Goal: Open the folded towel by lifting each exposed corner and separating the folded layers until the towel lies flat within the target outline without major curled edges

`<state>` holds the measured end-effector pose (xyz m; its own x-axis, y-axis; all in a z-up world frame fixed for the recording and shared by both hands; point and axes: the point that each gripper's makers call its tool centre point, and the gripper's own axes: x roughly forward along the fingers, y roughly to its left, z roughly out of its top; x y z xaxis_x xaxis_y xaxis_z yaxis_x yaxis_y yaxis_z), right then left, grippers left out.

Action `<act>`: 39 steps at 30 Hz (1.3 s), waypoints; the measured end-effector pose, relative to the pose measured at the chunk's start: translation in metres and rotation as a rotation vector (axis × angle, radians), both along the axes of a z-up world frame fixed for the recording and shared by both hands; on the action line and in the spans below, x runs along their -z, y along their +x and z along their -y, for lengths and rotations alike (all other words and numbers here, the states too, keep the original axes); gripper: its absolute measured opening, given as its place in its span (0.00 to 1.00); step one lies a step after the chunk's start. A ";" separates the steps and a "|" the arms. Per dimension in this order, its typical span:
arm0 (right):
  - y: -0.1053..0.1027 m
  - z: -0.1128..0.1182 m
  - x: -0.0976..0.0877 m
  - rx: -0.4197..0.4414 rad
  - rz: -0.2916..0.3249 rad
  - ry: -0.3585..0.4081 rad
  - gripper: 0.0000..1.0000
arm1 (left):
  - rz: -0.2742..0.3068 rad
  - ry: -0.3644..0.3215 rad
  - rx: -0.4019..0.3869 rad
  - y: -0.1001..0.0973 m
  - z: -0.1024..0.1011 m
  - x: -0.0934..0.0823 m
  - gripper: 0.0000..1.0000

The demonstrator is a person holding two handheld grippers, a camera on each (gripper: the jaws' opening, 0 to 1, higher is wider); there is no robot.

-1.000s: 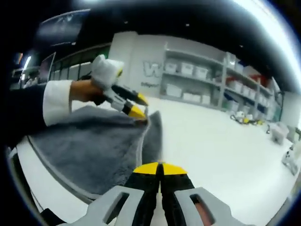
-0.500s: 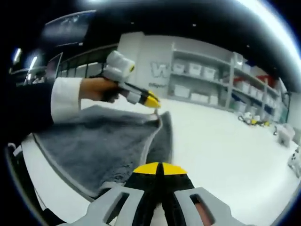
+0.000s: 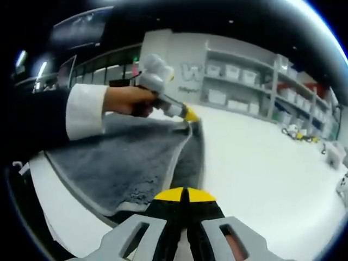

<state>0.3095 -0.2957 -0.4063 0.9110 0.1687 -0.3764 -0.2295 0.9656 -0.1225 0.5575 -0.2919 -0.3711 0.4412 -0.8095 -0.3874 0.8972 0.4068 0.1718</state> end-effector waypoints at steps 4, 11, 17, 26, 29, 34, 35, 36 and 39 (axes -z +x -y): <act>0.001 0.004 -0.001 0.012 -0.009 -0.004 0.00 | -0.023 -0.012 -0.018 -0.003 0.005 0.009 0.01; 0.003 0.010 0.005 0.027 -0.032 -0.005 0.00 | -0.041 -0.006 -0.035 0.000 0.016 0.020 0.01; 0.001 0.026 0.008 0.043 -0.048 -0.003 0.00 | -0.047 0.019 -0.008 -0.009 0.020 0.034 0.02; 0.000 0.020 0.008 0.021 -0.057 -0.023 0.00 | -0.080 -0.015 -0.017 -0.011 0.020 0.031 0.06; -0.002 0.019 0.004 0.023 -0.038 -0.011 0.00 | -0.100 -0.058 0.020 -0.020 0.021 0.019 0.14; 0.005 0.014 -0.018 0.021 0.062 0.114 0.00 | -0.019 -0.039 0.050 -0.027 0.012 0.008 0.15; 0.006 0.013 -0.022 0.017 0.077 0.133 0.00 | -0.023 -0.048 0.045 -0.030 0.010 0.006 0.16; 0.006 0.012 -0.026 0.017 0.089 0.147 0.00 | -0.042 -0.058 0.037 -0.031 0.009 0.005 0.17; 0.008 0.007 -0.036 -0.003 0.126 0.198 0.00 | -0.097 -0.089 0.019 -0.031 0.005 0.006 0.19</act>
<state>0.3172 -0.3027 -0.3708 0.9481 0.2305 -0.2192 -0.2269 0.9730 0.0418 0.5262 -0.2965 -0.3775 0.3894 -0.8505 -0.3537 0.9155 0.3995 0.0474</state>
